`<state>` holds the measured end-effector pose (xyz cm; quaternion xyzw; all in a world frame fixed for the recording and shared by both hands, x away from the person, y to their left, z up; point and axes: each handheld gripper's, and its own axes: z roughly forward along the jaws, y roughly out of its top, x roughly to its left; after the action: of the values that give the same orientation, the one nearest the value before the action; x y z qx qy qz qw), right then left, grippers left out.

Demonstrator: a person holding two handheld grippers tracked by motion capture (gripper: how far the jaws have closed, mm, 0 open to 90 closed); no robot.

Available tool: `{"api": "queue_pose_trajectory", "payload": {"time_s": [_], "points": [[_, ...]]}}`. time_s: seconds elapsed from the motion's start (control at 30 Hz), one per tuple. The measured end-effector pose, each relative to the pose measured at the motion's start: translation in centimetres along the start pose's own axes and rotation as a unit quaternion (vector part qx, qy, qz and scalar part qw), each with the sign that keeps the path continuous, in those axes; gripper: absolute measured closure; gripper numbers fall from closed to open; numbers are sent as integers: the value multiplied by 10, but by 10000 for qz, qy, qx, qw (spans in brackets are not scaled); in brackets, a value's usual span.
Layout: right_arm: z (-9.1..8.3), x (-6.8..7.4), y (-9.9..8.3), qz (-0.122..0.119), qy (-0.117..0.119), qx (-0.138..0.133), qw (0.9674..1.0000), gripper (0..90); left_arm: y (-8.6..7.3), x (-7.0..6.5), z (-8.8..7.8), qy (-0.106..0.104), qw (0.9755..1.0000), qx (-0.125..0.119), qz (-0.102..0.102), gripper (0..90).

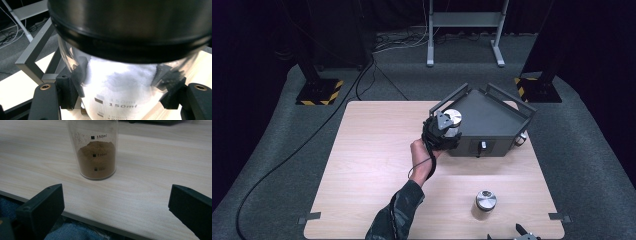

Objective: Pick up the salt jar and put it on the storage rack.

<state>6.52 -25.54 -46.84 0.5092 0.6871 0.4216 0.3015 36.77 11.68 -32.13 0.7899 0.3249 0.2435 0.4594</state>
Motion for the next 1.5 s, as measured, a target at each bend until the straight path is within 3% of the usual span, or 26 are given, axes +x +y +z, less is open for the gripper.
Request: {"api": "queue_pose_trajectory", "payload": {"time_s": [0.63, 1.5], "points": [[0, -1, 0, 15, -20, 9, 10000, 0, 4, 10, 17, -43, 9997, -12, -245, 317], [-2, -4, -1, 31, -5, -26, 10000, 0, 21, 6, 37, -31, 9999, 64, -146, 317]]}}
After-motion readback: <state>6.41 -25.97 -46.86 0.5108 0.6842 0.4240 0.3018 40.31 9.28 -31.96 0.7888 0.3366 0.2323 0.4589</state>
